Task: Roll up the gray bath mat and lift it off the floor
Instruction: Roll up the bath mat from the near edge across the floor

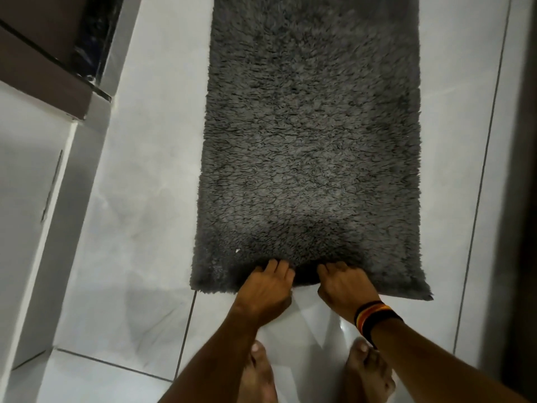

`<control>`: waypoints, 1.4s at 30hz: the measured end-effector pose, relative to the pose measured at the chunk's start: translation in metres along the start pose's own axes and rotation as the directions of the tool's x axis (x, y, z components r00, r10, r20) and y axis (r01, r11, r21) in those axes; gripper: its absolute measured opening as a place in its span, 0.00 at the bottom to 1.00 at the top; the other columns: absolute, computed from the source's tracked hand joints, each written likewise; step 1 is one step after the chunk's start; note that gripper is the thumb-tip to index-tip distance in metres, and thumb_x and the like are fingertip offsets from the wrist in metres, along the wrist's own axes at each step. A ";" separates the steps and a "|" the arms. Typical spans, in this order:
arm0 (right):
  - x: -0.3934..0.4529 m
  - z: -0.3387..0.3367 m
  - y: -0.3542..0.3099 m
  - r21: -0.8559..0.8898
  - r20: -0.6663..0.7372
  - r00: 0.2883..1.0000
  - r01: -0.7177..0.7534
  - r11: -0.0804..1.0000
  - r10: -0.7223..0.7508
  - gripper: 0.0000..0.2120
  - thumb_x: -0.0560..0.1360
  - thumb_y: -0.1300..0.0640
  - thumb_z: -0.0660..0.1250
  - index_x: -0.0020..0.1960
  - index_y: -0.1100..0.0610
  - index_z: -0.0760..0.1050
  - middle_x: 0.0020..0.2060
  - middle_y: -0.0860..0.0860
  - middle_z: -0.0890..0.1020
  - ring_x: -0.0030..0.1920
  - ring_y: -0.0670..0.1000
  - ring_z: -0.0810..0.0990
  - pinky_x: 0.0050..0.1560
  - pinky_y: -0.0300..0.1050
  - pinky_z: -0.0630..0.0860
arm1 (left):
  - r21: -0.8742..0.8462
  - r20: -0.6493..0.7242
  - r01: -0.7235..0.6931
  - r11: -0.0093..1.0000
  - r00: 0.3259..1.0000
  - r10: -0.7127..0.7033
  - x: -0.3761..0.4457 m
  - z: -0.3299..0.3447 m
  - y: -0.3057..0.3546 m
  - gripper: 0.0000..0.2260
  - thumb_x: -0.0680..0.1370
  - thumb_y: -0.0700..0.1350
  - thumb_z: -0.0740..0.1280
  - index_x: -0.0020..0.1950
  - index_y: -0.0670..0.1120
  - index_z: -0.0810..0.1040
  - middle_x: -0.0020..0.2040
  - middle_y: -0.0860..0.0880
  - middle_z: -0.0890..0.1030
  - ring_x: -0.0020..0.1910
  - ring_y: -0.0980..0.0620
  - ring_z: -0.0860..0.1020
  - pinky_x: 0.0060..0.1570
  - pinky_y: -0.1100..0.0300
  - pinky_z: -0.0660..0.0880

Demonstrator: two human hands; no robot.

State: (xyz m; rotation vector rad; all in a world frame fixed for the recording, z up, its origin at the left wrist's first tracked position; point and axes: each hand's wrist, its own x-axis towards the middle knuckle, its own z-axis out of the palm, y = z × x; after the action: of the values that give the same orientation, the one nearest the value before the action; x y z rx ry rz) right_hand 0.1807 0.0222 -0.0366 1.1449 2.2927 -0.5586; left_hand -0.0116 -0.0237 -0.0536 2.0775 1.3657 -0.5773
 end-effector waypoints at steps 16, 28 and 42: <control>0.015 -0.037 0.041 0.133 -0.175 0.984 -0.006 0.991 0.030 0.21 0.70 0.47 0.77 0.58 0.58 0.82 0.54 0.56 0.84 0.53 0.61 0.82 0.56 0.56 0.80 | -0.549 0.348 0.445 0.708 0.892 -0.290 0.065 -0.080 -0.054 0.22 0.84 0.61 0.57 0.64 0.47 0.80 0.71 0.39 0.78 0.71 0.37 0.74 0.72 0.45 0.69; 0.058 -0.069 0.046 0.174 0.173 0.973 -0.184 0.967 0.153 0.12 0.81 0.53 0.63 0.62 0.55 0.75 0.55 0.57 0.84 0.55 0.61 0.82 0.55 0.55 0.80 | -0.138 -0.313 0.226 0.964 0.914 -0.259 0.015 -0.058 -0.046 0.24 0.74 0.59 0.76 0.60 0.41 0.84 0.58 0.41 0.86 0.58 0.39 0.83 0.61 0.46 0.80; 0.029 -0.040 0.034 0.050 -0.075 0.996 -0.052 0.997 0.056 0.41 0.70 0.63 0.67 0.80 0.60 0.55 0.81 0.57 0.57 0.80 0.60 0.58 0.77 0.71 0.42 | -0.392 -0.056 0.401 0.828 0.888 -0.456 0.072 -0.115 -0.077 0.18 0.83 0.56 0.63 0.62 0.43 0.80 0.65 0.41 0.82 0.64 0.39 0.78 0.67 0.47 0.72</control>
State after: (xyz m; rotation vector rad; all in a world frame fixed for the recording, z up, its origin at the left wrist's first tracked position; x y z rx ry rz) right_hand 0.1830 0.0814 -0.0273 1.2678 2.3169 -0.5614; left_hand -0.0501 0.1260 -0.0322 1.5348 1.8906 -0.3066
